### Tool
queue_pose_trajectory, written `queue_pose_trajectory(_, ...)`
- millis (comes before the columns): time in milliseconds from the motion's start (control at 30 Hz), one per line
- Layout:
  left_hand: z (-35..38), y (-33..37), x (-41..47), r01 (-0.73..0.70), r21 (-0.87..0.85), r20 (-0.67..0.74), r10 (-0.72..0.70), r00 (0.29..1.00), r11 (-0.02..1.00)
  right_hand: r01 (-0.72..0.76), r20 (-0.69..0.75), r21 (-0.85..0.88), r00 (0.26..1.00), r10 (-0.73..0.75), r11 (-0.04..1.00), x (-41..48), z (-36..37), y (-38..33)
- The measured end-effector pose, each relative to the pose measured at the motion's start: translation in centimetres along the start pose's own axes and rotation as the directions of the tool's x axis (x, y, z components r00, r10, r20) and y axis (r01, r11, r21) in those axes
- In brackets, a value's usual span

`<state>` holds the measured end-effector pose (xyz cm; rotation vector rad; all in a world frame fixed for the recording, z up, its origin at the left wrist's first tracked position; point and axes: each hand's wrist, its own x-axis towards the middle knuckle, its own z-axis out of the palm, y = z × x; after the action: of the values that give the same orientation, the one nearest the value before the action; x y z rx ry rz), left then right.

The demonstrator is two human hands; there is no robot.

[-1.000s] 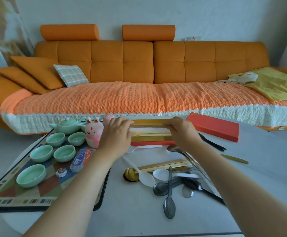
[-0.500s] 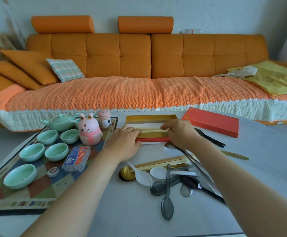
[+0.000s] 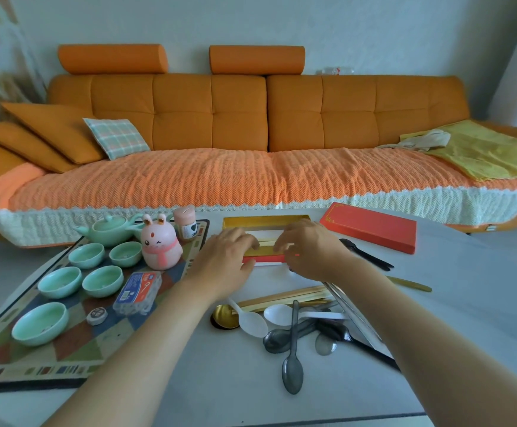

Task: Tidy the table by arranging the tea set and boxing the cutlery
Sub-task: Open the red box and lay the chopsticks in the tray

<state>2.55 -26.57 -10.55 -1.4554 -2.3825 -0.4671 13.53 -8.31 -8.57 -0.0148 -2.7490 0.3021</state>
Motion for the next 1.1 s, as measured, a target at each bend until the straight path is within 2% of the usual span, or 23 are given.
queue_pose_trajectory(133, -0.9, 1.3, -1.1, 0.097, -0.134, 0.228, -0.064, 0.972, 0.986, -0.082, 0.365, 0.057, 0.929, 0.056, 0.995, -0.9, -1.0, -1.5)
queue_pose_trajectory(267, -1.2, 1.7, -1.8, 0.134, -0.133, 0.386, -0.073, 0.920, 0.982, -0.092, 0.486, -0.008, 0.870, 0.084, 0.996, -1.6, -0.6, -1.6)
queue_pose_trajectory(467, -1.5, 1.7, -2.0, 0.125, -0.122, 0.394, -0.068, 0.916, 0.985, -0.092, 0.393, -0.055, 0.913, 0.106, 0.994, -1.6, 0.5, -2.4)
queue_pose_trajectory(633, -1.3, 1.0, -2.2, 0.200, -0.163, 0.356, -0.131, 0.925, 0.966, -0.124, 0.314, 0.020, 0.943, 0.112, 0.992, -1.4, 1.2, -2.6)
queue_pose_trajectory(833, -1.5, -0.7, -1.8, 0.220, -0.149, 0.151, -0.198, 0.969, 0.964, -0.232, 0.290, 0.117, 0.938, 0.191, 0.966, -0.8, 1.4, -1.8)
queue_pose_trajectory(967, -1.9, -1.9, -1.3, 0.214, -0.121, 0.045, -0.210, 0.977, 0.969, -0.305, 0.262, 0.209, 0.933, 0.247, 0.929, -0.3, 1.3, -1.2)
queue_pose_trajectory(1100, -2.8, -3.1, -0.5, 0.215, -0.124, -0.031, -0.221, 0.975, 0.969, -0.318, 0.253, 0.339, 0.937, 0.240, 0.886, 0.7, 0.6, -1.4)
